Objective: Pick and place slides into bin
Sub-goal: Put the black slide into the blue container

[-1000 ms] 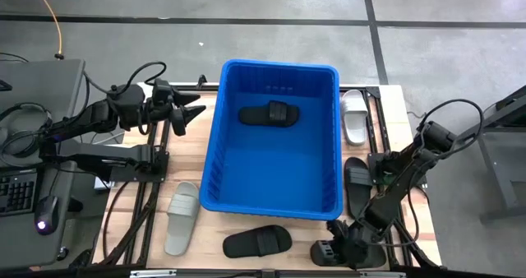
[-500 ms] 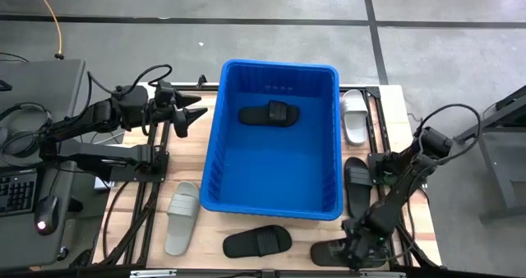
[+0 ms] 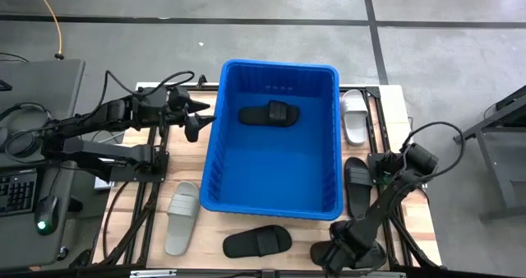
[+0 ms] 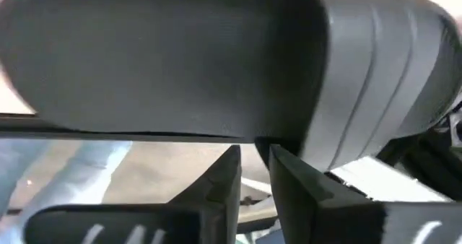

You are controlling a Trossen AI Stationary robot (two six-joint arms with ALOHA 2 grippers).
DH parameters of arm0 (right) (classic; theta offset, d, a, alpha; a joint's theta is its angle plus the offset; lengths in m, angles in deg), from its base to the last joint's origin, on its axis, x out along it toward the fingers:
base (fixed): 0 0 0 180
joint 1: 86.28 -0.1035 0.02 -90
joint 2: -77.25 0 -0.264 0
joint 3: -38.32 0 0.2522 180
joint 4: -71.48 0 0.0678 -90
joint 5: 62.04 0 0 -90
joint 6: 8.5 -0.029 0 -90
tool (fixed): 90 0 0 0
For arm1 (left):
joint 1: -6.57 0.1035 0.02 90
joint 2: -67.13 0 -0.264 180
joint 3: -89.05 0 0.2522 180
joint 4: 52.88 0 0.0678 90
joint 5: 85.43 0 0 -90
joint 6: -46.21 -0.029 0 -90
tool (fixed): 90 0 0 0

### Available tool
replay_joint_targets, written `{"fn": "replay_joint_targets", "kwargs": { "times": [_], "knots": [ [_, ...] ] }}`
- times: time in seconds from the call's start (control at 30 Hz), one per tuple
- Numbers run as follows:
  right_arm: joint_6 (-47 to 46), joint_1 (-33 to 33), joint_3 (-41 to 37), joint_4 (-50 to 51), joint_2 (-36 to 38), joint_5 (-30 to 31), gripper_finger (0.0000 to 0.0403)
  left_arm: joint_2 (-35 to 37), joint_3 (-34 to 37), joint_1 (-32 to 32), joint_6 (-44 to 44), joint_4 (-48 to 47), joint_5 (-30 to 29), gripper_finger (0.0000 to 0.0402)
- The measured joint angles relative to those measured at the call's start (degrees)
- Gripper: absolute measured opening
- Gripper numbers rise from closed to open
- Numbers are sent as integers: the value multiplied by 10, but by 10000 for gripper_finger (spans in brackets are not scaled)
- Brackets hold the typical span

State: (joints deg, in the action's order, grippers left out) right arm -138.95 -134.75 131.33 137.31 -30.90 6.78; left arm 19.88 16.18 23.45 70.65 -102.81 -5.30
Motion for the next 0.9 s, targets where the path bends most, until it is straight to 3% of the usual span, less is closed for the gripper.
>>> {"fn": "replay_joint_targets", "kwargs": {
  "times": [0.13,0.27,0.43,0.73,0.9],
  "knots": [
    [-54,1,0,-36,-2,10,60,2,0,0,13,1,5,271],
    [-76,1,-5,-42,-3,-30,69,16,0,0,13,2,9,271],
    [-98,-3,-5,-13,-3,-62,113,33,0,0,3,3,-1,271],
    [-76,7,-5,36,-3,-32,197,33,0,0,-3,-8,4,271],
    [-51,19,-4,51,-7,-25,220,43,0,0,-1,-8,4,271]
  ]
}}
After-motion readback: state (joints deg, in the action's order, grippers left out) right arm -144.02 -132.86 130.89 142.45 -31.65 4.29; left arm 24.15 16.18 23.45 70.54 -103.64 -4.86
